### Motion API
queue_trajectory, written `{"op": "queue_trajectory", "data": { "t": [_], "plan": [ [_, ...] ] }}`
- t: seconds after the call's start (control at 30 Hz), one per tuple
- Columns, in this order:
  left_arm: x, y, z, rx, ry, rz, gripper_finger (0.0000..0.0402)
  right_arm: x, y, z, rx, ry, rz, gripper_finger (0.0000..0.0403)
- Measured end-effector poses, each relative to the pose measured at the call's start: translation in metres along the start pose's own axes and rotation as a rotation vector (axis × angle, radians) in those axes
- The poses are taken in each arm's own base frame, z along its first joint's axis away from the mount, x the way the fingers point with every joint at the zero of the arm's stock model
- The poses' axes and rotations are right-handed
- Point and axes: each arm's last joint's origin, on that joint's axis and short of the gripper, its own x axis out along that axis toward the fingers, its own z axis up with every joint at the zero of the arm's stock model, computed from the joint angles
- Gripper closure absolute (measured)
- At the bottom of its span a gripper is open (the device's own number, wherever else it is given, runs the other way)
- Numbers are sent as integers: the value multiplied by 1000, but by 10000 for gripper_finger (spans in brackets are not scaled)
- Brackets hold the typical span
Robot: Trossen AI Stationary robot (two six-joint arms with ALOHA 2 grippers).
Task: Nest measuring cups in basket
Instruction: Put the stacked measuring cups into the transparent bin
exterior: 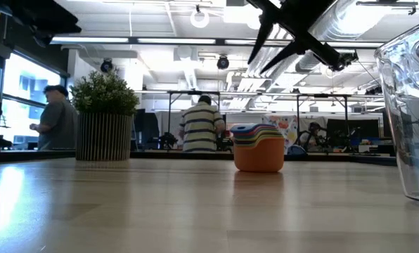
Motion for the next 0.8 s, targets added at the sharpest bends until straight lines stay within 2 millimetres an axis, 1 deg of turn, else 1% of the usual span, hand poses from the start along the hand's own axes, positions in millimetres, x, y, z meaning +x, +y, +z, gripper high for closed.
{"op": "queue_trajectory", "data": {
  "t": [0.13,0.3,0.43,0.5,0.6,0.67,0.8],
  "plan": [
    [-12,3,-3,-16,-126,-28,287,0,3,0,19,-23,32,289],
    [-18,7,-12,-77,-239,-48,287,0,5,0,32,-22,52,289],
    [-5,6,-20,-96,-254,-59,287,0,6,1,35,-46,59,289],
    [2,4,-21,-101,-292,-73,287,0,7,1,40,-60,66,289],
    [16,4,-32,-93,-290,-71,287,0,7,1,43,-64,71,289],
    [20,3,-33,-104,-335,-83,287,0,7,1,43,-64,70,289],
    [33,3,-48,-96,-305,-77,287,0,7,1,43,-60,70,289]
  ]
}}
